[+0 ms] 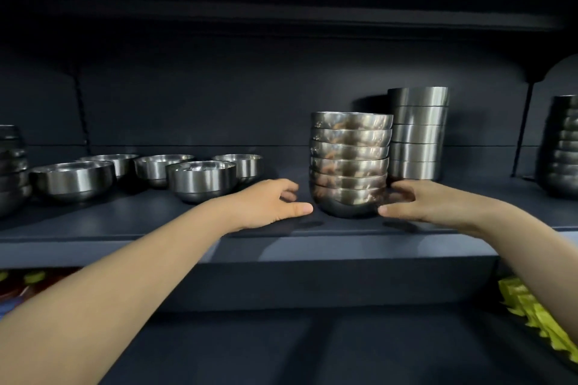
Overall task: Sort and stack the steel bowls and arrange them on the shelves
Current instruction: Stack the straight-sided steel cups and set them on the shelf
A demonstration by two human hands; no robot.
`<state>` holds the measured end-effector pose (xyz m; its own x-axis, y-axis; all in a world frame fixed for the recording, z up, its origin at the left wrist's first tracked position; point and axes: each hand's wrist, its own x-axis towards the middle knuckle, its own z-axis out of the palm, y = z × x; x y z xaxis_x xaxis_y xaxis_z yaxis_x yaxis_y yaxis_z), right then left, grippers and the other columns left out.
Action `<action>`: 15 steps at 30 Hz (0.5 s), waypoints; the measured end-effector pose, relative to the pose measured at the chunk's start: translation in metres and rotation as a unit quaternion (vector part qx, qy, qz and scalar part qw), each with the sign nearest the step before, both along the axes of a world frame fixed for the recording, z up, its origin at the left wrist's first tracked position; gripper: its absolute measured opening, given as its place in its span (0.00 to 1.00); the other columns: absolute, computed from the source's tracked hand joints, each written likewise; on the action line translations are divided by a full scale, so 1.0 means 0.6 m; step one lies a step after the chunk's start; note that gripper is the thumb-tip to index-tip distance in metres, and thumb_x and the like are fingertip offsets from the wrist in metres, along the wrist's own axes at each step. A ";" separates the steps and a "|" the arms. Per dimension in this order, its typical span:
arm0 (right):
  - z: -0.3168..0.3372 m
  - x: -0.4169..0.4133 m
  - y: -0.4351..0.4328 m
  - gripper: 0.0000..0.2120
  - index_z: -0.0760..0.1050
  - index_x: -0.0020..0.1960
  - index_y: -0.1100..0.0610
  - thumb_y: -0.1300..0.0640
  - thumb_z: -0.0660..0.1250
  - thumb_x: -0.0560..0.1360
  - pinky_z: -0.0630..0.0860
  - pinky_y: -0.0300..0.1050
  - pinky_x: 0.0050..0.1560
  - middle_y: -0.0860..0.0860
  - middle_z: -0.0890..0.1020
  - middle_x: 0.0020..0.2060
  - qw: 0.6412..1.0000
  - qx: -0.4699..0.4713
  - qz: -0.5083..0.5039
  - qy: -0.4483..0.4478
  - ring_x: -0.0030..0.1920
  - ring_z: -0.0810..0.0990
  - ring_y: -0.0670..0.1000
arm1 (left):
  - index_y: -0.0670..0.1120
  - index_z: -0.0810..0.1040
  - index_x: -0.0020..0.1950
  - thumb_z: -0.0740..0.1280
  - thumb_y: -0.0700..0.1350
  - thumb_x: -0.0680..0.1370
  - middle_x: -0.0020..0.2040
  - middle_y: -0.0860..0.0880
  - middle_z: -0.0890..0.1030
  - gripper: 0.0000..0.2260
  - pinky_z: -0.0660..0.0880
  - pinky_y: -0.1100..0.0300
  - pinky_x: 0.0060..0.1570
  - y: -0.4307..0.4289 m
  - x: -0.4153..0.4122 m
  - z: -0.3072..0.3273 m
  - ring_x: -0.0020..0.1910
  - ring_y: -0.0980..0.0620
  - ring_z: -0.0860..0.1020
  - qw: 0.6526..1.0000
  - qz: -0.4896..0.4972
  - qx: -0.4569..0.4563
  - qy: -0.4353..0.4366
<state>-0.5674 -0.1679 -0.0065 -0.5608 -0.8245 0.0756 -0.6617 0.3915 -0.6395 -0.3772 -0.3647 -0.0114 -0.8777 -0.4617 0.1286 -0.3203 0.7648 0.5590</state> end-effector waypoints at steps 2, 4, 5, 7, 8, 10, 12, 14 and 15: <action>0.003 0.021 0.016 0.36 0.63 0.73 0.58 0.44 0.70 0.72 0.65 0.43 0.67 0.50 0.70 0.70 0.998 0.007 -0.056 0.040 0.68 0.69 0.50 | 0.50 0.69 0.69 0.64 0.56 0.77 0.65 0.54 0.74 0.22 0.69 0.60 0.63 0.005 0.039 0.002 0.59 0.55 0.76 1.000 -0.007 -0.003 0.012; 0.003 0.044 0.025 0.28 0.69 0.68 0.58 0.47 0.70 0.73 0.70 0.48 0.65 0.53 0.73 0.66 0.994 -0.005 -0.105 0.044 0.63 0.73 0.53 | 0.52 0.73 0.65 0.62 0.56 0.78 0.61 0.56 0.75 0.17 0.70 0.62 0.60 0.004 0.083 0.002 0.57 0.56 0.76 0.999 -0.016 -0.027 0.014; 0.003 0.060 0.026 0.23 0.72 0.64 0.58 0.49 0.69 0.73 0.73 0.51 0.62 0.54 0.75 0.63 0.992 -0.014 -0.120 0.034 0.60 0.75 0.53 | 0.52 0.73 0.64 0.62 0.56 0.78 0.60 0.56 0.76 0.16 0.69 0.63 0.60 0.001 0.106 0.002 0.59 0.57 0.75 0.998 -0.025 -0.049 0.011; 0.003 0.094 0.025 0.14 0.75 0.55 0.58 0.52 0.69 0.74 0.77 0.53 0.57 0.55 0.78 0.56 0.990 -0.018 -0.138 0.034 0.54 0.77 0.55 | 0.52 0.74 0.63 0.62 0.56 0.78 0.60 0.57 0.76 0.16 0.69 0.64 0.61 -0.011 0.152 0.001 0.59 0.59 0.74 0.994 -0.035 -0.102 -0.002; 0.003 0.110 0.021 0.12 0.75 0.53 0.57 0.52 0.69 0.74 0.78 0.54 0.56 0.55 0.78 0.54 0.989 -0.018 -0.142 0.047 0.53 0.78 0.56 | 0.52 0.74 0.62 0.63 0.56 0.77 0.60 0.57 0.76 0.16 0.69 0.64 0.60 -0.018 0.175 0.001 0.59 0.60 0.74 0.990 -0.035 -0.137 -0.015; 0.009 0.150 0.010 0.10 0.76 0.52 0.57 0.53 0.69 0.74 0.78 0.54 0.56 0.54 0.80 0.52 0.986 -0.032 -0.143 0.075 0.52 0.79 0.56 | 0.51 0.74 0.61 0.63 0.57 0.77 0.59 0.56 0.76 0.16 0.70 0.62 0.59 -0.039 0.217 0.002 0.58 0.58 0.74 0.973 -0.033 -0.223 -0.052; 0.015 0.190 -0.007 0.08 0.77 0.52 0.56 0.55 0.69 0.74 0.76 0.49 0.54 0.52 0.80 0.52 0.987 -0.067 -0.122 0.076 0.52 0.78 0.53 | 0.51 0.73 0.61 0.62 0.58 0.77 0.59 0.56 0.75 0.17 0.70 0.59 0.60 -0.058 0.253 0.007 0.59 0.57 0.73 0.952 -0.029 -0.292 -0.088; 0.019 0.225 -0.032 0.08 0.78 0.53 0.55 0.56 0.69 0.74 0.75 0.47 0.50 0.53 0.81 0.51 0.990 -0.094 -0.096 0.043 0.53 0.79 0.53 | 0.51 0.72 0.63 0.61 0.58 0.77 0.60 0.56 0.74 0.18 0.71 0.58 0.61 -0.073 0.284 0.016 0.59 0.57 0.73 0.945 -0.015 -0.311 -0.101; 0.022 0.240 -0.048 0.09 0.78 0.54 0.55 0.56 0.69 0.74 0.76 0.46 0.49 0.53 0.81 0.51 0.991 -0.094 -0.085 0.040 0.53 0.79 0.54 | 0.51 0.72 0.63 0.61 0.58 0.77 0.61 0.56 0.74 0.18 0.71 0.58 0.61 -0.080 0.297 0.020 0.59 0.57 0.73 0.943 -0.008 -0.316 -0.101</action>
<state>-0.4237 -0.1966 0.0067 -0.6757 -0.6864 0.2689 -0.6489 0.3805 -0.6589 -0.1990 -0.4130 0.0006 -0.9197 -0.3359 0.2032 -0.3579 0.9301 -0.0822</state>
